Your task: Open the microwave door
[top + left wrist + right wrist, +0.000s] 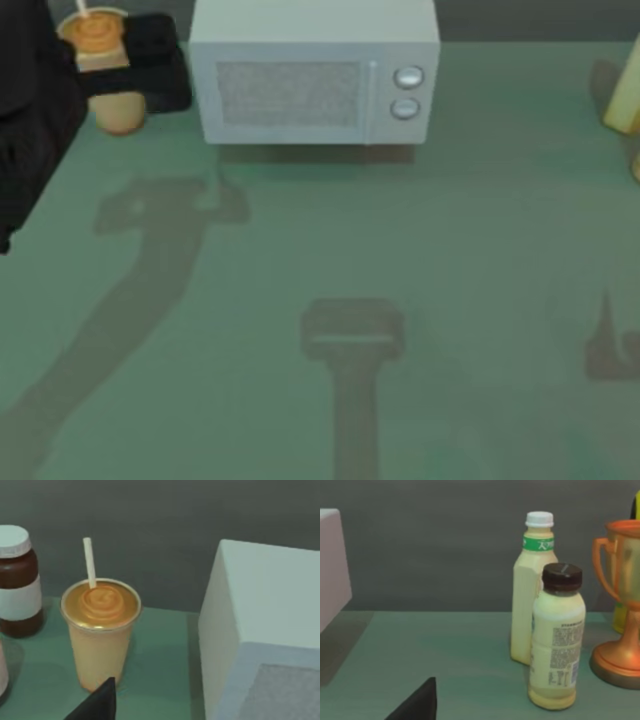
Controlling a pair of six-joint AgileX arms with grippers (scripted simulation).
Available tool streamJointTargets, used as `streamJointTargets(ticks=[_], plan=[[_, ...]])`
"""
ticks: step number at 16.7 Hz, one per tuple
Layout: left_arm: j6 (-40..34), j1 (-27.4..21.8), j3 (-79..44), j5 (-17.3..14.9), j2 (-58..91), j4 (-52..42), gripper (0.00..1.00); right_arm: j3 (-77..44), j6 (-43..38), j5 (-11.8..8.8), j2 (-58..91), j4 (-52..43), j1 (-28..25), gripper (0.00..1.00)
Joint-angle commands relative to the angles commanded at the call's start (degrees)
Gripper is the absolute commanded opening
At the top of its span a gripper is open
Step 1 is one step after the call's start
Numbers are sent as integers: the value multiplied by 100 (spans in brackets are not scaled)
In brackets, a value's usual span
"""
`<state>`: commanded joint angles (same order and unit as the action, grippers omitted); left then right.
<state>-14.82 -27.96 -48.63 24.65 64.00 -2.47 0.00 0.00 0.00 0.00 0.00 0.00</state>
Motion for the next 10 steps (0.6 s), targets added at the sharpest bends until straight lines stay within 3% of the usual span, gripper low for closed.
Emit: streamJointTargets(ticks=[6,10], plan=[[-737,-1303,-2323,1168,3239,-80,100,0,0,0,0,0,0,100],[-1003,-1875,-3245,1679,4560,-216,100,0,0,0,0,0,0,100]])
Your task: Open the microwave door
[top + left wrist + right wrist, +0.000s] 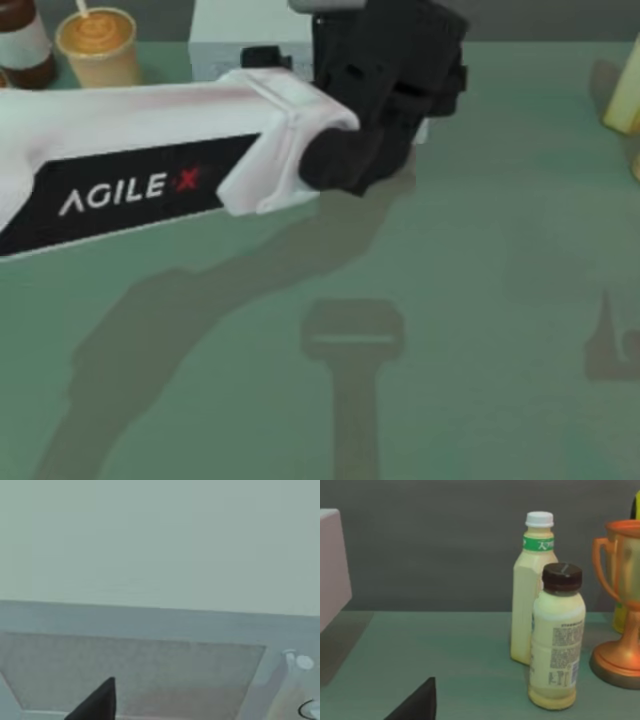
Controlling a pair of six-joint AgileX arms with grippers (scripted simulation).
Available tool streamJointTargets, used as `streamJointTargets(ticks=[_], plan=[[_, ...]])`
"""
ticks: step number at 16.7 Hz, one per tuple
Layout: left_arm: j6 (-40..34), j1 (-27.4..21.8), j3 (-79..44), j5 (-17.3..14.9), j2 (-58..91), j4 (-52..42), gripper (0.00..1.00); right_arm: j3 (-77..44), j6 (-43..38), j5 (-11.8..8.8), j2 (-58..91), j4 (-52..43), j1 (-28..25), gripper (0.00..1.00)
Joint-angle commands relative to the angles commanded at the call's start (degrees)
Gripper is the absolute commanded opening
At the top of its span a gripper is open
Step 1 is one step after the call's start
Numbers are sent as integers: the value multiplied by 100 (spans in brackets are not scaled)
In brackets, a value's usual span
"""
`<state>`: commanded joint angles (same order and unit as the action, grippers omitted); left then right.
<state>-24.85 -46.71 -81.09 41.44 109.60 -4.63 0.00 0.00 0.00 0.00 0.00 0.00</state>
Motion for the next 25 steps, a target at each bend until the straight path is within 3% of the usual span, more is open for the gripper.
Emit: streamJointTargets(ticks=[3,9,17,21,25], plan=[[-72,-177,-262,159,402,-66,100,0,0,0,0,0,0,100],[-59,-149,-264,143,422,-55,100,0,0,0,0,0,0,100],[393,447,-1331,-378,1659,409,100,0,0,0,0,0,0,100],[407,467,-1361,-396,1690,423,100,0,0,0,0,0,0,100],[407,467,-1361,-396,1690,423,70,0,0,0,0,0,0,100]])
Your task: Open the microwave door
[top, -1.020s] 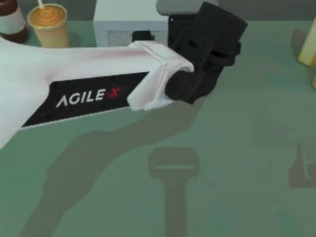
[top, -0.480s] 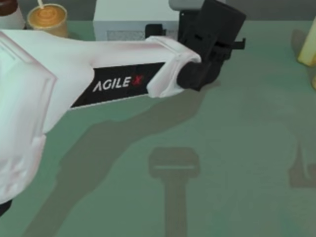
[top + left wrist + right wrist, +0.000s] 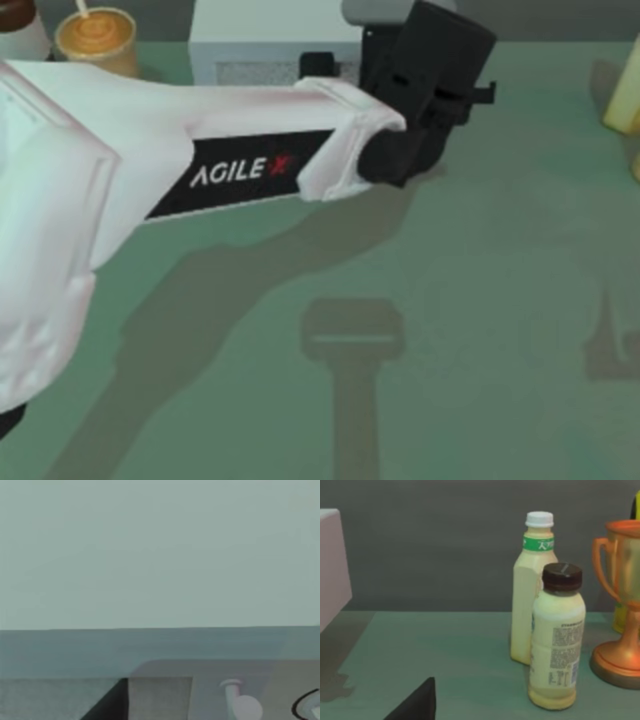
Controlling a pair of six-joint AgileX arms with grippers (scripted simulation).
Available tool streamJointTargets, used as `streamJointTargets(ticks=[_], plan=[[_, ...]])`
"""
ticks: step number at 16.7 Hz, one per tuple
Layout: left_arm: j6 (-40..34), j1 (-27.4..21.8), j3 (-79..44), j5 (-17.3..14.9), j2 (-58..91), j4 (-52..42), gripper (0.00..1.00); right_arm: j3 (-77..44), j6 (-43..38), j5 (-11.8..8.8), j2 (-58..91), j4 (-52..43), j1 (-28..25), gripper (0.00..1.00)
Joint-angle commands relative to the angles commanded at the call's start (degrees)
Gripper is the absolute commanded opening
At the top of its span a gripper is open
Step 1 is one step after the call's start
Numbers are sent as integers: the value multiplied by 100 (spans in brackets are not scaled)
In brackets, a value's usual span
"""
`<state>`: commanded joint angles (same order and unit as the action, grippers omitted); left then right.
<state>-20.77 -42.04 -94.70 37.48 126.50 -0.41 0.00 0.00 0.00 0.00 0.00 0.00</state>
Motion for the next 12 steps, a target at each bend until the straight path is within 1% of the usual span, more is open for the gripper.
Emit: streamJointTargets(ticks=[9,10,12], plan=[[0,0,0,0,0,0,2,0,0,0,0,0,0,100],[0,0,0,0,0,0,0,0,0,0,0,0,0,100],[0,0,0,0,0,0,0,0,0,0,0,0,0,100]])
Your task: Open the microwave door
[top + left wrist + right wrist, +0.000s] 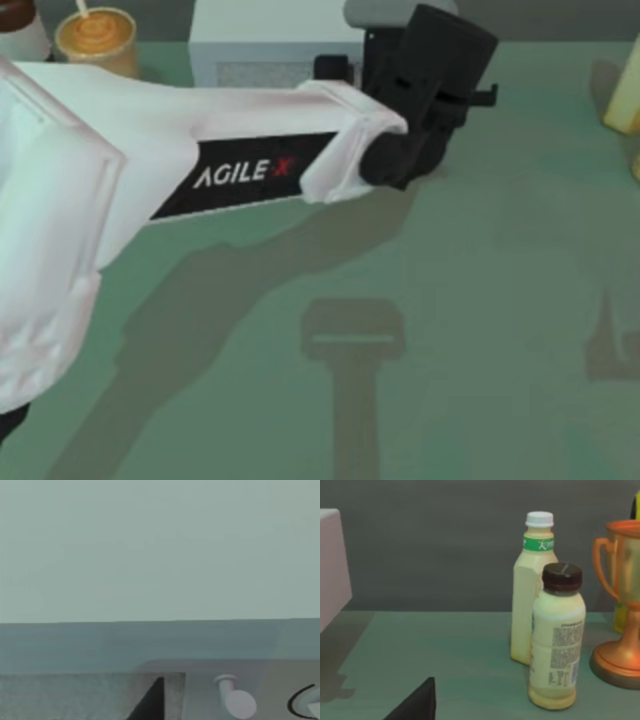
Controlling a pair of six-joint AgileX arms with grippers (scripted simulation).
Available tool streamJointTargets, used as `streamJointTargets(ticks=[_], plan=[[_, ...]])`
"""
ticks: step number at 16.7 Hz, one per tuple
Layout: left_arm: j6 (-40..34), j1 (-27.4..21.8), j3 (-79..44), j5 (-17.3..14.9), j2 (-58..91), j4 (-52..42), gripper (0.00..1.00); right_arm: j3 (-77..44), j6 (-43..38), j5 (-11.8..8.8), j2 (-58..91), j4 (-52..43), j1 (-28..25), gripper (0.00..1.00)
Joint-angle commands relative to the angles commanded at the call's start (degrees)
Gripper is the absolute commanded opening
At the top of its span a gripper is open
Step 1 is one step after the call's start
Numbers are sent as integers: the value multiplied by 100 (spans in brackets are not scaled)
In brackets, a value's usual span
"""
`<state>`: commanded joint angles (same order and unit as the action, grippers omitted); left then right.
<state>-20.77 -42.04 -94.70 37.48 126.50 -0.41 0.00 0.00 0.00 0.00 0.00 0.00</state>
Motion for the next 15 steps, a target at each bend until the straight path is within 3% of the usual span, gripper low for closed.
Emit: streamJointTargets(ticks=[5,6,9,15], plan=[[0,0,0,0,0,0,0,0,0,0,0,0,0,100],[2,-348,246,17,-169,16,0,0,0,0,0,0,0,100],[-52,-338,53,-42,-84,-181,0,0,0,0,0,0,0,100],[-518,-203,-1495,-559,535,-2168,0,0,0,0,0,0,0,100]])
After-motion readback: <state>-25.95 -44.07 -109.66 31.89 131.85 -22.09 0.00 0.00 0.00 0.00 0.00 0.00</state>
